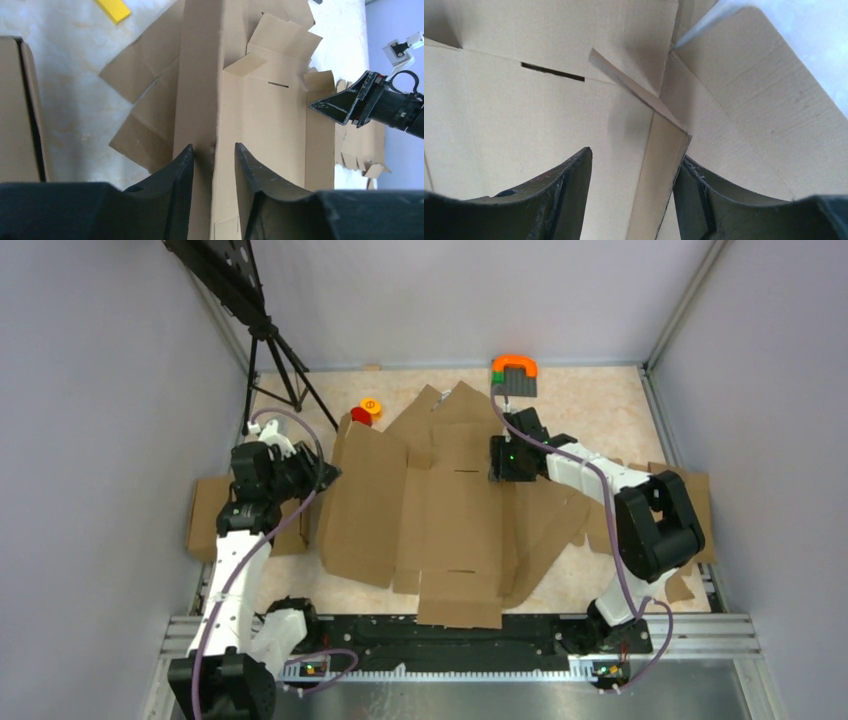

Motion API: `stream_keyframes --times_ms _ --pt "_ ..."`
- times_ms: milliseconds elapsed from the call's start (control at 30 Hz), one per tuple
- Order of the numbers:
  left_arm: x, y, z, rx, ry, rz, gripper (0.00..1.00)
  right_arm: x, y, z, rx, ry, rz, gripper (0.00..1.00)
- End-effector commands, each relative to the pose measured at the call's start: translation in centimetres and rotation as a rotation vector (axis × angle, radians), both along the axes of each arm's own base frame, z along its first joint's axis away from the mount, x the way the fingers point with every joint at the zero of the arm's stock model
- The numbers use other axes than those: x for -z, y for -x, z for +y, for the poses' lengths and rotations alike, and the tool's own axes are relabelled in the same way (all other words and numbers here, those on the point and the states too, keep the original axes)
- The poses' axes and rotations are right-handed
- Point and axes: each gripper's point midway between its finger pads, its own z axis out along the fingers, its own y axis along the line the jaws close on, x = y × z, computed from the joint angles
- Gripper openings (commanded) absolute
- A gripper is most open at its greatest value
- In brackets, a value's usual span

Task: Fold the paper box
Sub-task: Fold the paper box at the center of the board.

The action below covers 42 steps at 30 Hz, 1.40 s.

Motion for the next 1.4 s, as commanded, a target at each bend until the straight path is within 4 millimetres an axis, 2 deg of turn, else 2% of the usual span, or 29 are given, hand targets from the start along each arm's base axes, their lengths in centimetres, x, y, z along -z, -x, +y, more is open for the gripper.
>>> stream_keyframes --times_ms 0,100,267,333,433,533,667,833,933,1033,1233,1367 --pt "1.7 0.9 0.5 0.003 -0.041 0.087 0.49 1.0 1.9 0.0 -0.026 0.009 0.049 0.58" --pt "3.9 1.3 1.2 -0.002 -0.086 0.178 0.57 1.1 2.6 -0.4 -0.023 0.016 0.066 0.59" --pt "7.5 2.3 2.2 -0.001 -0.132 0.371 0.56 1.3 3.7 -0.9 -0.028 0.033 0.096 0.59" --pt "8.1 2.5 1.8 0.017 -0.104 0.395 0.48 1.5 4.2 -0.8 -0.040 0.026 0.115 0.59" --pt "7.9 2.4 0.6 0.069 -0.018 0.386 0.24 2.3 5.0 -0.8 -0.054 0.029 0.147 0.55" --pt "6.8 2.2 -0.6 0.125 0.059 0.340 0.09 2.5 5.2 -1.0 -0.056 0.042 0.152 0.42" --pt "4.1 2.1 -2.4 0.207 0.179 0.256 0.03 1.5 4.5 -1.0 -0.046 0.044 0.120 0.08" --pt "-0.2 2.9 -5.3 0.371 0.397 0.150 0.00 -3.1 2.5 0.1 -0.037 -0.027 -0.010 0.04" --pt "-2.5 3.2 -5.9 0.424 0.460 0.089 0.00 -5.5 1.3 -0.4 -0.004 -0.013 -0.083 0.04" --pt "-5.1 3.7 -6.3 0.464 0.486 0.024 0.00 -7.0 0.3 -0.9 0.013 0.017 -0.115 0.04" --pt "-8.5 4.5 -6.8 0.513 0.534 -0.063 0.00 -6.2 -0.8 -1.5 0.040 0.046 -0.082 0.00" --pt "-7.8 4.3 -6.8 0.499 0.566 -0.093 0.00 -6.7 -1.8 0.3 0.011 -0.047 -0.126 0.00"
